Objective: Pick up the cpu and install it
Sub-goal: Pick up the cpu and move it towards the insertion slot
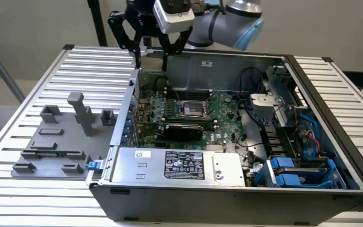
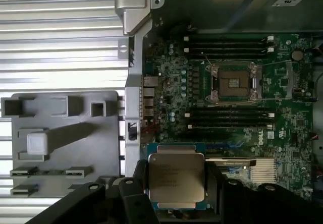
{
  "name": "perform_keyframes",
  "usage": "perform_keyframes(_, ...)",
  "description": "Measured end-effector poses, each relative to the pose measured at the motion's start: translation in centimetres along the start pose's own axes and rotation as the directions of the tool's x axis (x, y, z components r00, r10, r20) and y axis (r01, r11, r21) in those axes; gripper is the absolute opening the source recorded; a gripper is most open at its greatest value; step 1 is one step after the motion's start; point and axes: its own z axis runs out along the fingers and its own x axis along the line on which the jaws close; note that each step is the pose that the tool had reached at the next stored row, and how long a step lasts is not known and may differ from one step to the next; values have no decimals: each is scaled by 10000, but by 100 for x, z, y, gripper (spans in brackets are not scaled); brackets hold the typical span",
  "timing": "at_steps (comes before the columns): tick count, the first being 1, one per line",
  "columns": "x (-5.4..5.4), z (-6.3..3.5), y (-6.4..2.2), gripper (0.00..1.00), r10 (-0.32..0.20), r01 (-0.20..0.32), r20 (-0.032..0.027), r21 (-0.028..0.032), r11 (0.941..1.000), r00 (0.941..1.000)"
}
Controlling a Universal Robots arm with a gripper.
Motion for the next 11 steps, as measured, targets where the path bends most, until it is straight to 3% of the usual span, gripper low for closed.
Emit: perform_keyframes(11, -483, 84, 244, 55, 0, 0, 0, -1, 10000, 10000)
